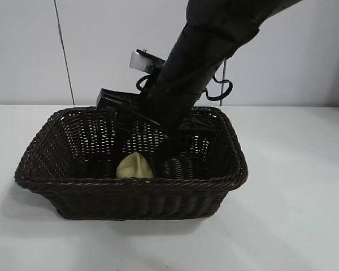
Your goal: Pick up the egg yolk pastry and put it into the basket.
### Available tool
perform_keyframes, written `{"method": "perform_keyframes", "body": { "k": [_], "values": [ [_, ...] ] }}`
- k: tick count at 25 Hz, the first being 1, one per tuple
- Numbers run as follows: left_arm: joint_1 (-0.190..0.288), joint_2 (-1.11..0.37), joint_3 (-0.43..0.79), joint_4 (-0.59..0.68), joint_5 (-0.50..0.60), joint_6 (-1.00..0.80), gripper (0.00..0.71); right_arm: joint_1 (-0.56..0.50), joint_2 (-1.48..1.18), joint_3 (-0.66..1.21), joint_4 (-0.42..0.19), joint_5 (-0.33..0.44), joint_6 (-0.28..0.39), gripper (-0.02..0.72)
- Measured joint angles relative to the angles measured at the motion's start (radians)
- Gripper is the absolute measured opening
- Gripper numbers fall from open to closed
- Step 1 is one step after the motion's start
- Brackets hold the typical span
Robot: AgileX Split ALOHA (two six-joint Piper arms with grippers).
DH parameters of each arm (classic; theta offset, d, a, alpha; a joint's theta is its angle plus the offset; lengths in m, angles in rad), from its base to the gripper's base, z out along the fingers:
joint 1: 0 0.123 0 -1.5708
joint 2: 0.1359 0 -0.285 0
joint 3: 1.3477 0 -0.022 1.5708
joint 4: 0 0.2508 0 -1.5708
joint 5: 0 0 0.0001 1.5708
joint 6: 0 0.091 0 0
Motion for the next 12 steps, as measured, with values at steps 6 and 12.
{"method": "perform_keyframes", "body": {
  "k": [6,12],
  "values": [
    [0.0,0.0,0.0,0.0,0.0,0.0,0.605,0.001,-0.012,-0.209,-0.186,0.287,0.057,0.519],
    [0.0,0.0,0.0,0.0,0.0,0.0,0.605,-0.011,-0.012,-0.332,-0.388,0.48,0.104,0.519]
  ]
}}
